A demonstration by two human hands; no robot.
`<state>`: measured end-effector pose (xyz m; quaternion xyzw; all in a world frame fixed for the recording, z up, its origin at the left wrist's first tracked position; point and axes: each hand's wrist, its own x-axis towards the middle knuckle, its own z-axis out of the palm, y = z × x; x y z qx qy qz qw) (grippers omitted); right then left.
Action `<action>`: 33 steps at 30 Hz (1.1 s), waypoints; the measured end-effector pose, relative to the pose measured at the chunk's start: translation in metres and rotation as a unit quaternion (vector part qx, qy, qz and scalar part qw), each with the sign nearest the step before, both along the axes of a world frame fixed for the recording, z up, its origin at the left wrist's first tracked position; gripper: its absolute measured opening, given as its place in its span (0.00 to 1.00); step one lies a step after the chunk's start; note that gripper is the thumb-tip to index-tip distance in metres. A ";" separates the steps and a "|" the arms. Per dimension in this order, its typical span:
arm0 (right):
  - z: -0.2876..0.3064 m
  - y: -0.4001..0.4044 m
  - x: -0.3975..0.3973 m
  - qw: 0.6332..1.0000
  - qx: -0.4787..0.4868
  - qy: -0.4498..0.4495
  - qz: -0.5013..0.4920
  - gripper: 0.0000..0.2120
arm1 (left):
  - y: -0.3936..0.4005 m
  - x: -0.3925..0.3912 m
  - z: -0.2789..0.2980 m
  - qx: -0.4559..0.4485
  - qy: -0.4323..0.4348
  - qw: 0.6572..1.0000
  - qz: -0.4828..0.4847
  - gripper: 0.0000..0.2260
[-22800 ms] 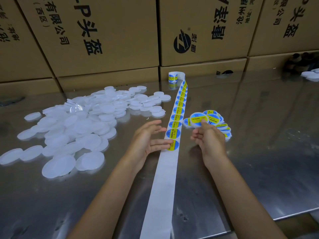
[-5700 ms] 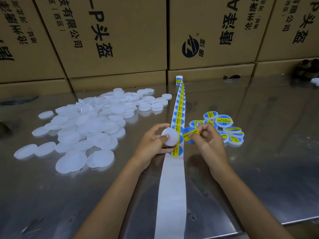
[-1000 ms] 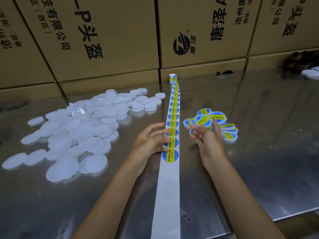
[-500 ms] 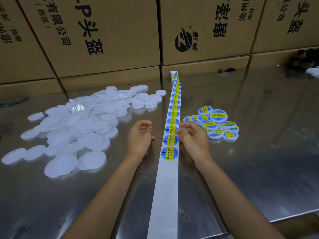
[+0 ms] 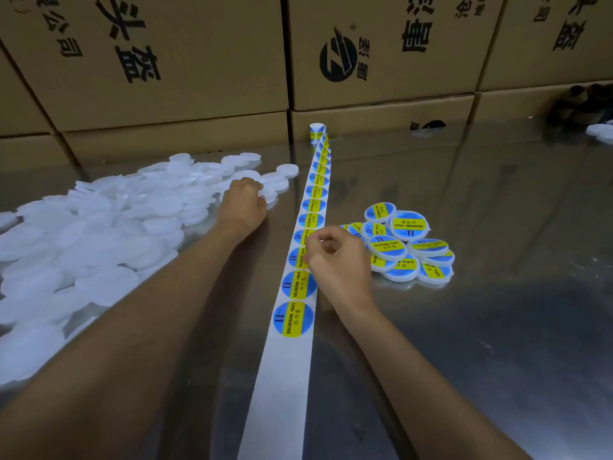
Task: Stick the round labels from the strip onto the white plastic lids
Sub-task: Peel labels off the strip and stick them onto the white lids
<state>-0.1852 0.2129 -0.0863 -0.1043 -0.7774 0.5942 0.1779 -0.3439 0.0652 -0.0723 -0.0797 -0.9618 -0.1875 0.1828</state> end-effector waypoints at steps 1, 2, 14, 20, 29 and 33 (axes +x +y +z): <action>0.000 0.000 -0.001 1.000 -0.003 0.000 0.003 0.04 | 0.002 -0.007 -0.001 -0.028 -0.009 1.000 0.000 0.17; -0.001 0.001 -0.001 1.000 -0.003 -0.001 0.005 0.04 | 0.003 -0.013 -0.001 -0.057 -0.016 0.998 0.002 0.19; -0.001 0.003 -0.007 1.000 -0.010 -0.008 0.016 0.06 | 0.000 -0.001 0.006 0.039 -0.009 0.999 0.025 0.07; 0.001 0.004 -0.006 1.000 -0.015 -0.016 0.021 0.07 | -0.026 0.058 0.003 0.071 -0.041 0.997 0.000 0.08; 0.009 0.006 0.002 0.999 -0.031 -0.014 0.042 0.06 | -0.039 0.137 0.017 0.584 -0.154 0.797 0.010 0.06; 0.012 0.013 0.015 0.997 -0.007 0.011 0.081 0.06 | -0.030 0.155 0.012 0.636 -0.216 0.741 -0.023 0.14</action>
